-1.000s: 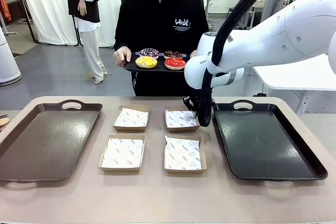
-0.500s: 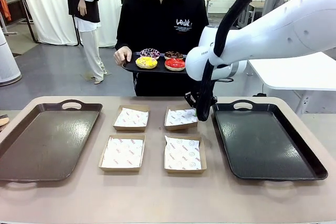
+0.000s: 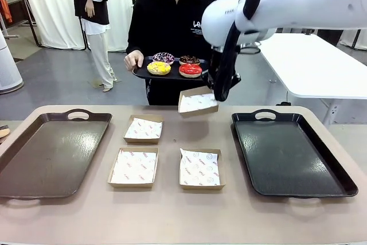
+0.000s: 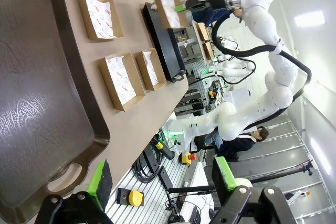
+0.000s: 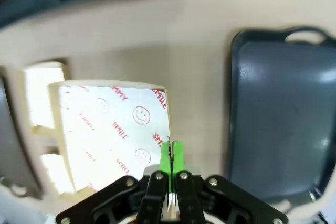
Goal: Individually package the donuts and arrange them on the tray.
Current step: Pick up one Paper togo box, then place the picked Paper togo box on the Handle tray while simultaneously picking up another Paper togo box from the table with the other hand.
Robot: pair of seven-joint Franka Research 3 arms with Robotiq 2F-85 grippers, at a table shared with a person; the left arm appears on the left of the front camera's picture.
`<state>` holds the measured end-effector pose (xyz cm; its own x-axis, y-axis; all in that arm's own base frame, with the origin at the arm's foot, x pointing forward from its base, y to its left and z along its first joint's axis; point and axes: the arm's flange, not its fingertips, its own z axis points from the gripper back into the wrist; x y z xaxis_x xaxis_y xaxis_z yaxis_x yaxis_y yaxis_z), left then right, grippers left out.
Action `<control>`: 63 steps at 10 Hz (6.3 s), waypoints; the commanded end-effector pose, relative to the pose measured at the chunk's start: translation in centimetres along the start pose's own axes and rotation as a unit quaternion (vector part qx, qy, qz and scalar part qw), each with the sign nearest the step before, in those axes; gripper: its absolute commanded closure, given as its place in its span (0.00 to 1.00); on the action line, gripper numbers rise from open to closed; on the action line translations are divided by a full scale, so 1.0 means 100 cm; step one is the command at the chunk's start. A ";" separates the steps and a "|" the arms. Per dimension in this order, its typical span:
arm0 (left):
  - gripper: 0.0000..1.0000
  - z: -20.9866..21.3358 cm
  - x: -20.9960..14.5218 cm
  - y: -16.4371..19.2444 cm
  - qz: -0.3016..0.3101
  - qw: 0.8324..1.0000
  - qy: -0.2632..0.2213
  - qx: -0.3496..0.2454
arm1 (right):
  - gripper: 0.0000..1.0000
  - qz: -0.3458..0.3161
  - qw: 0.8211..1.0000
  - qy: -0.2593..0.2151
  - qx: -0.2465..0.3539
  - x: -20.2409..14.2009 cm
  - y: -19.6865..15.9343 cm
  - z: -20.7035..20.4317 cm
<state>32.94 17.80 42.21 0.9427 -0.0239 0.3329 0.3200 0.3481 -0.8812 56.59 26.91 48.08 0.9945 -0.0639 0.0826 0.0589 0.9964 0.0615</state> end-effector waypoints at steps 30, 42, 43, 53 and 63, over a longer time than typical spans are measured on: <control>0.00 0.001 -0.001 -0.001 -0.005 1.000 -0.004 -0.007 | 1.00 0.006 1.000 0.012 -0.017 0.026 0.005 0.037; 0.00 0.001 -0.001 -0.001 -0.005 1.000 -0.004 -0.007 | 1.00 0.006 1.000 0.012 -0.017 0.026 0.005 0.037; 0.00 0.001 -0.001 -0.001 -0.005 1.000 -0.004 -0.007 | 1.00 0.006 1.000 0.012 -0.017 0.026 0.005 0.037; 0.00 -0.053 0.081 -0.085 -0.052 0.985 0.083 0.140 | 0.99 0.037 0.999 0.007 -0.011 0.012 -0.105 0.042; 0.00 -0.280 0.224 -0.126 -0.071 0.867 0.085 0.487 | 0.99 -0.027 1.000 0.006 -0.012 -0.010 -0.224 -0.004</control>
<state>51.77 -12.16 51.83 0.9159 -0.2803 0.2872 0.3357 0.9274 -0.1654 54.35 4.38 45.33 0.9908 -0.1210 0.0606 0.1182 0.9918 0.0491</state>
